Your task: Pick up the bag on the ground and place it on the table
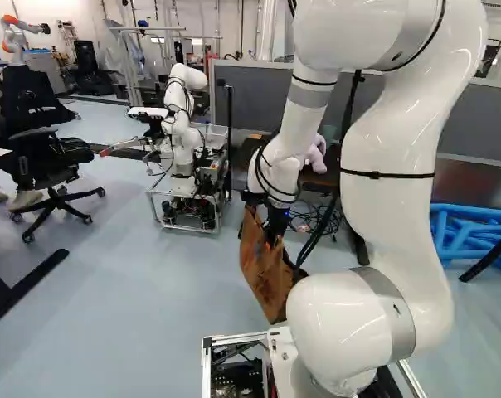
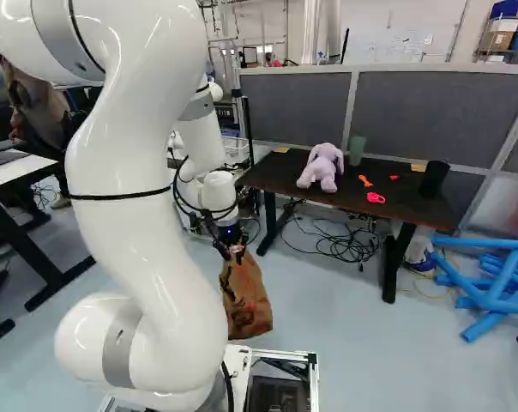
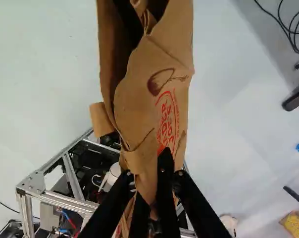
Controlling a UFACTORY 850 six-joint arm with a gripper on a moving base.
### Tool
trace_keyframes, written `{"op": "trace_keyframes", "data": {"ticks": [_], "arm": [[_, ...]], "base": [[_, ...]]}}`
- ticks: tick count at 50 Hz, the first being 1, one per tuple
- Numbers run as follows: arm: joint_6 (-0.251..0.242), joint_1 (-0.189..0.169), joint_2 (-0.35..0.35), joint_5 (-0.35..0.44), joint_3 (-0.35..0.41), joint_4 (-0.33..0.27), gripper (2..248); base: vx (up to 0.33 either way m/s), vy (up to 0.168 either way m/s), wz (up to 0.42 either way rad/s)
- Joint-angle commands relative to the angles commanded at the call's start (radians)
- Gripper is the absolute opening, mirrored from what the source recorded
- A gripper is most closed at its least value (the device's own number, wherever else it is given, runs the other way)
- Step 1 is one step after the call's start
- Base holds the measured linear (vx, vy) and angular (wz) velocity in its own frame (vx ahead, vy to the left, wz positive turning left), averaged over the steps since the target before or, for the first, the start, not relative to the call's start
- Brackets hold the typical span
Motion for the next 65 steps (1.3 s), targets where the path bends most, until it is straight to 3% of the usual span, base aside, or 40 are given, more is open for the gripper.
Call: {"op": "trace_keyframes", "data": {"ticks": [65], "arm": [[0.000, -0.009, 0.195, -0.229, -0.072, 0.000, 21]], "base": [[0.000, 0.000, 0.000]]}}
